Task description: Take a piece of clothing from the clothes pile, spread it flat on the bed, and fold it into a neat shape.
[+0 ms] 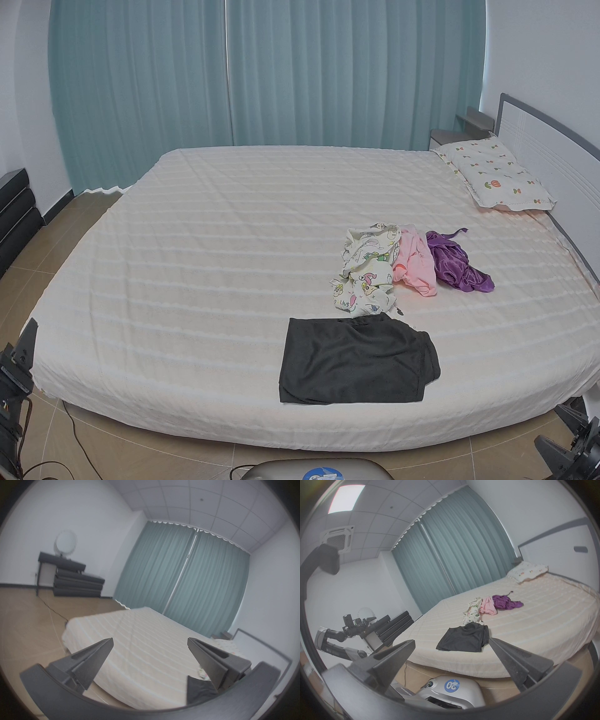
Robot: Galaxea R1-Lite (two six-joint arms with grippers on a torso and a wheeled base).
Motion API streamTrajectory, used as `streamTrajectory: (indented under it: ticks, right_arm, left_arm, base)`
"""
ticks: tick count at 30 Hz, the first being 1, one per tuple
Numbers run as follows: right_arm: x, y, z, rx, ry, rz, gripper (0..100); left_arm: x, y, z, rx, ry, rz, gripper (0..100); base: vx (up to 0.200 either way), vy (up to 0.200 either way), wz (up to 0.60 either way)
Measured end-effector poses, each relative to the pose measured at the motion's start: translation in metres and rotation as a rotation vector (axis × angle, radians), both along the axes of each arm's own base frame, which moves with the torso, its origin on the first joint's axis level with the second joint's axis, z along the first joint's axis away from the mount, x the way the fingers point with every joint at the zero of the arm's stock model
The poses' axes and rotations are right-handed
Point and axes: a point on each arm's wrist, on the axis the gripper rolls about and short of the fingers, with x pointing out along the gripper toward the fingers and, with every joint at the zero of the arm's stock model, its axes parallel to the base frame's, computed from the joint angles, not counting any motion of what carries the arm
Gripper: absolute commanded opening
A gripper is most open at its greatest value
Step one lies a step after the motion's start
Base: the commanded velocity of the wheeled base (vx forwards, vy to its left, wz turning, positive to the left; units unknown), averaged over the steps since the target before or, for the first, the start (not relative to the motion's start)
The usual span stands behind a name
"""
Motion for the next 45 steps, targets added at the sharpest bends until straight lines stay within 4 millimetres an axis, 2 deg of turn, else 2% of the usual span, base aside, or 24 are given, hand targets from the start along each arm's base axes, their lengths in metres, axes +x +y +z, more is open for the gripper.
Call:
streamTrajectory:
  ticks: [11, 18, 25, 28, 33, 39, 45]
  right_arm:
    - [-0.008, -0.001, -0.004, -0.212, -0.142, -0.051, 100]
    - [-0.007, -0.004, -0.004, -0.268, -0.15, -0.183, 100]
    - [-0.007, -0.005, -0.004, -0.401, -0.195, -0.221, 100]
    - [-0.007, -0.005, 0.0, -0.446, -0.237, -0.222, 100]
    - [-0.006, -0.005, -0.002, -0.418, -0.234, -0.222, 100]
    - [-0.005, -0.005, -0.006, -0.378, -0.207, -0.218, 100]
    - [-0.003, -0.005, -0.007, -0.307, -0.144, -0.227, 100]
  left_arm:
    - [-0.04, 0.006, -0.027, 0.133, 0.007, 0.176, 100]
    - [-0.058, 0.007, -0.049, 0.221, 0.035, 0.212, 100]
    - [-0.065, 0.006, -0.052, 0.253, -0.006, 0.21, 100]
    - [-0.067, 0.006, -0.047, 0.307, -0.05, 0.203, 100]
    - [-0.068, 0.003, -0.04, 0.391, -0.13, 0.067, 100]
    - [-0.064, 0.0, -0.056, 0.393, -0.001, -0.107, 100]
    - [-0.063, -0.005, -0.065, 0.373, 0.035, -0.317, 100]
  base:
    - [0.0, 0.0, 0.0]
    - [0.0, 0.0, 0.0]
    - [0.0, 0.0, 0.0]
    - [0.0, 0.0, 0.0]
    - [0.0, 0.0, 0.0]
    - [0.0, 0.0, 0.0]
    - [0.0, 0.0, 0.0]
